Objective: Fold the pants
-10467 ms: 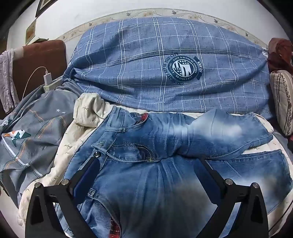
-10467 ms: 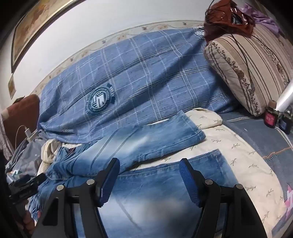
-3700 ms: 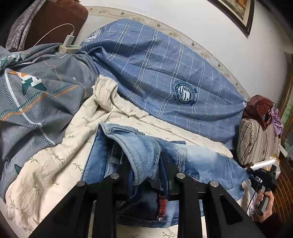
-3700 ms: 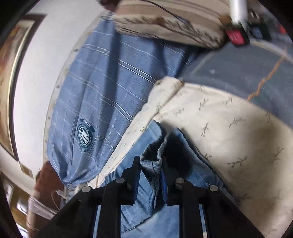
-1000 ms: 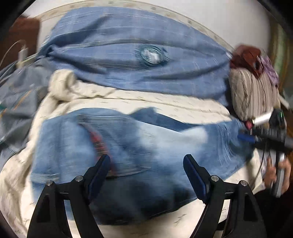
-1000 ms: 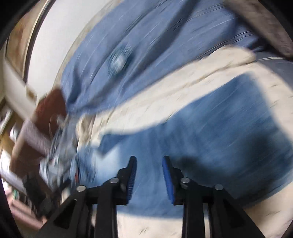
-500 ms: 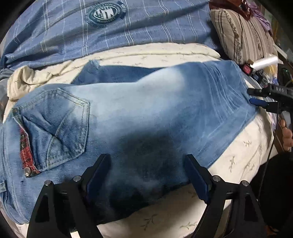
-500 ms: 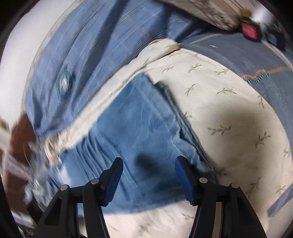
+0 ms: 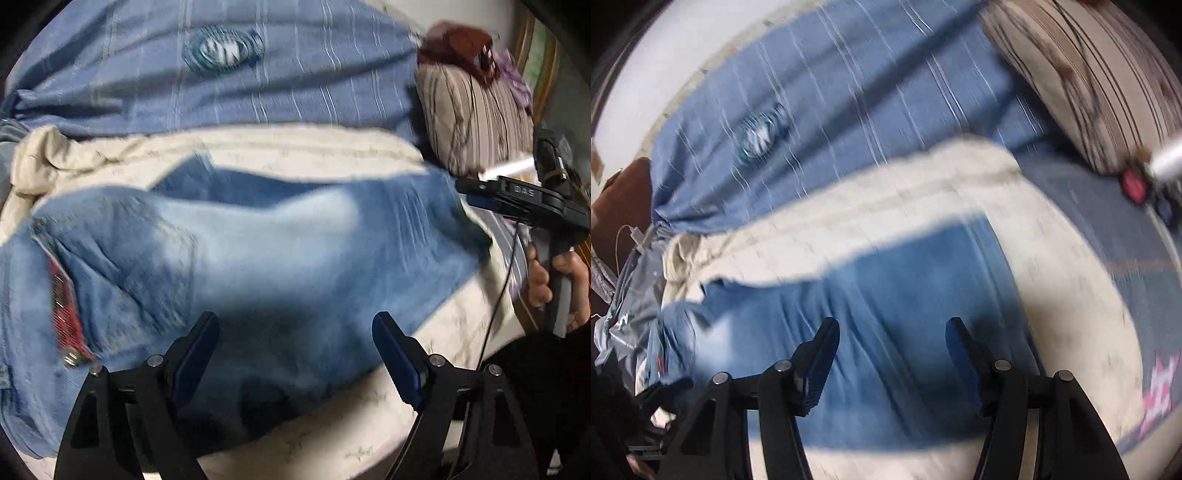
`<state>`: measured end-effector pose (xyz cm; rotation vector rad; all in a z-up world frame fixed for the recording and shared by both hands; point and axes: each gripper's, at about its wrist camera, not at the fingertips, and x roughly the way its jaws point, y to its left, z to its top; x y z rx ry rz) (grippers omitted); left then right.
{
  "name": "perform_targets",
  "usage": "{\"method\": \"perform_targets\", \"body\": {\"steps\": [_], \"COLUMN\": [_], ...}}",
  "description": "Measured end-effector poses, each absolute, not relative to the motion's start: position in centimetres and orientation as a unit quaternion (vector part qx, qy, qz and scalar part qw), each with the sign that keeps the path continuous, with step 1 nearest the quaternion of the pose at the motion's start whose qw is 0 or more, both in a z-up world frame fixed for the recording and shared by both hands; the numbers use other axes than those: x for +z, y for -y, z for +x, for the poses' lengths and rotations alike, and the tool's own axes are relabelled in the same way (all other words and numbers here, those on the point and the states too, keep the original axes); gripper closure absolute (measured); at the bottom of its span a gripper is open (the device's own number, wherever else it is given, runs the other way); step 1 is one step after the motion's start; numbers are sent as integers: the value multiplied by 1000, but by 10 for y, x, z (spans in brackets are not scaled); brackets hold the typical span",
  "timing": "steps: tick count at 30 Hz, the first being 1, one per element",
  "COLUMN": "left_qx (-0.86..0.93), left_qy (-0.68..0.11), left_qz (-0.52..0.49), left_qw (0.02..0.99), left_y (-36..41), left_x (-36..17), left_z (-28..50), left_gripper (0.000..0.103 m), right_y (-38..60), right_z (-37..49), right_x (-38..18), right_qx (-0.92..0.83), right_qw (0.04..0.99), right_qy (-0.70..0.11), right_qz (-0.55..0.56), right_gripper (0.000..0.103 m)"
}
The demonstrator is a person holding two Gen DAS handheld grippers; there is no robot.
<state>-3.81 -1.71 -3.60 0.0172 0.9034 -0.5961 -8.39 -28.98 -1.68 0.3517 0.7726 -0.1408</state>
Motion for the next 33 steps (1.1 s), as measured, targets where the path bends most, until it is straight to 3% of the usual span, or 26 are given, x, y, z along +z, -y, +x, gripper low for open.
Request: {"method": "perform_targets", "body": {"steps": [7,11,17,29,30,32,33], "left_qx": [-244,-239,-236,-255,-257,-261,-263], "left_qy": [-458,-460,-464,-467,-468,-468,-468], "left_qz": [-26,20,101,100,100,100,99], "left_qw": [855,855,848,841,840,838,838], "left_y": [9,21,40,34,33,31,30], "left_x": [-44,-48,-58,-58,-58,-57,-57], "left_z": [-19,-21,-29,-34,-34,-35,-35], "left_gripper": [18,18,18,18,18,18,18], "right_y": [274,249,179,94,91,80,78], "right_z": [-21,0,29,62,64,65,65], "right_x": [-31,-34,-38,-66,-69,-75,-76], "right_qx": [-43,23,126,194,199,198,195], "right_qw": [910,904,886,869,866,863,864], "right_qy": [-370,-382,-426,-455,-459,-466,-464], "right_qz": [183,190,129,19,16,-11,-15], "right_gripper": [39,39,39,40,43,66,66]}}
